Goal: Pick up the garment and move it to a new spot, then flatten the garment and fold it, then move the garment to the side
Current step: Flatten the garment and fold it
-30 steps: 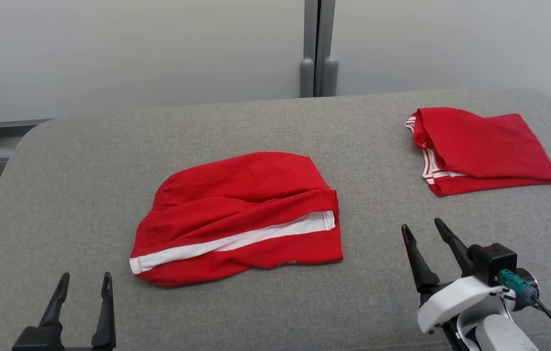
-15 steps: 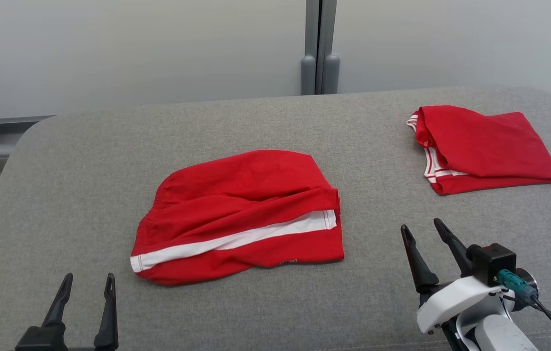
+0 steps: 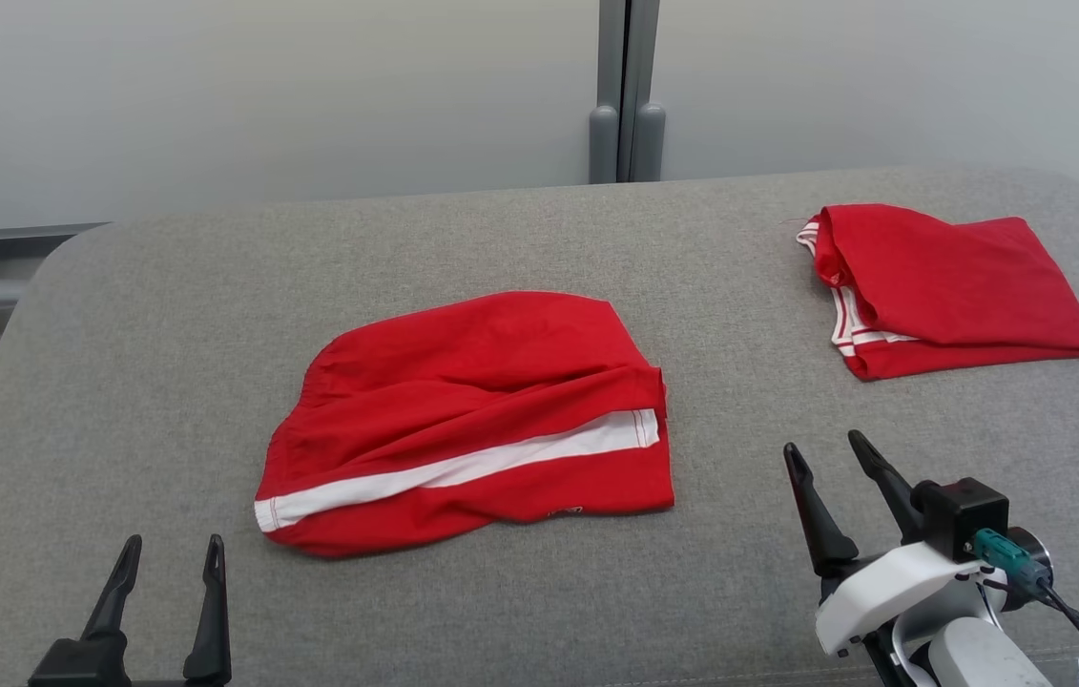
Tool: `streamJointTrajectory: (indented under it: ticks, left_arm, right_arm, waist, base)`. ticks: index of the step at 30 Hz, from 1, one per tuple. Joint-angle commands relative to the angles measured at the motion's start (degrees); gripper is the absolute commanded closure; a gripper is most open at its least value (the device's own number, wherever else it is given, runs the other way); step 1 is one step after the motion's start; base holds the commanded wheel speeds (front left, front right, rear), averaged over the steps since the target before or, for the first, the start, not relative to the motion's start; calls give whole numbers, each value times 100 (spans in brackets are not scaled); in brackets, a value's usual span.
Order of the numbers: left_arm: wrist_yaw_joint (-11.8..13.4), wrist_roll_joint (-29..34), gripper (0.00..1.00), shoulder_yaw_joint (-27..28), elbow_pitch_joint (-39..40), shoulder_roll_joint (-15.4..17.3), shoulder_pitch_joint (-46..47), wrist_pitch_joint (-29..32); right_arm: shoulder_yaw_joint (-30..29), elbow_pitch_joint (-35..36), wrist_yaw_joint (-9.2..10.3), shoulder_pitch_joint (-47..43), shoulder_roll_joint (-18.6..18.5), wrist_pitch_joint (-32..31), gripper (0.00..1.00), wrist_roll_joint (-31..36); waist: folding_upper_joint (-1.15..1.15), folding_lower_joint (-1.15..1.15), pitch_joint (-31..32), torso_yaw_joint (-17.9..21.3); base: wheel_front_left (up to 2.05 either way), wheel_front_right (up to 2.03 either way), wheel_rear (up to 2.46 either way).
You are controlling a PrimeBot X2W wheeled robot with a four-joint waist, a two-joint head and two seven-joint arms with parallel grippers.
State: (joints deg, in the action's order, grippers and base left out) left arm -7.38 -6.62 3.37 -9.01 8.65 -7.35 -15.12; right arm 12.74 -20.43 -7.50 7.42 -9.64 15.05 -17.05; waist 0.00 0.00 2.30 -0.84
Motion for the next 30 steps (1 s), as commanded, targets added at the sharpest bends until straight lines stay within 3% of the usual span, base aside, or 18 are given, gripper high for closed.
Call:
streamJointTrajectory:
  ticks: [1,13,20,30]
  left_arm:
    - [3,-31,0,10,14,19,9,-1]
    - [-10,-248,0,-402,-280,-23,292,-1]
    - [-13,-778,0,-1121,-1155,272,900,-1]
    - [-14,-1564,0,-1719,-2388,644,1956,-1]
  right_arm:
    - [13,-24,3,36,0,14,0,-24]
    - [460,-418,3,238,101,14,0,-219]
    - [1078,-1080,3,756,208,3,0,-448]
    - [1683,-2210,3,1938,311,14,0,-765]
  waist:
    - [0,0,-4,-1]
    - [0,0,-88,-61]
    - [0,0,-295,-117]
    - [0,0,-782,-177]
  base:
    - [0,0,0]
    - [0,0,0]
    - [0,0,0]
    - [0,0,0]
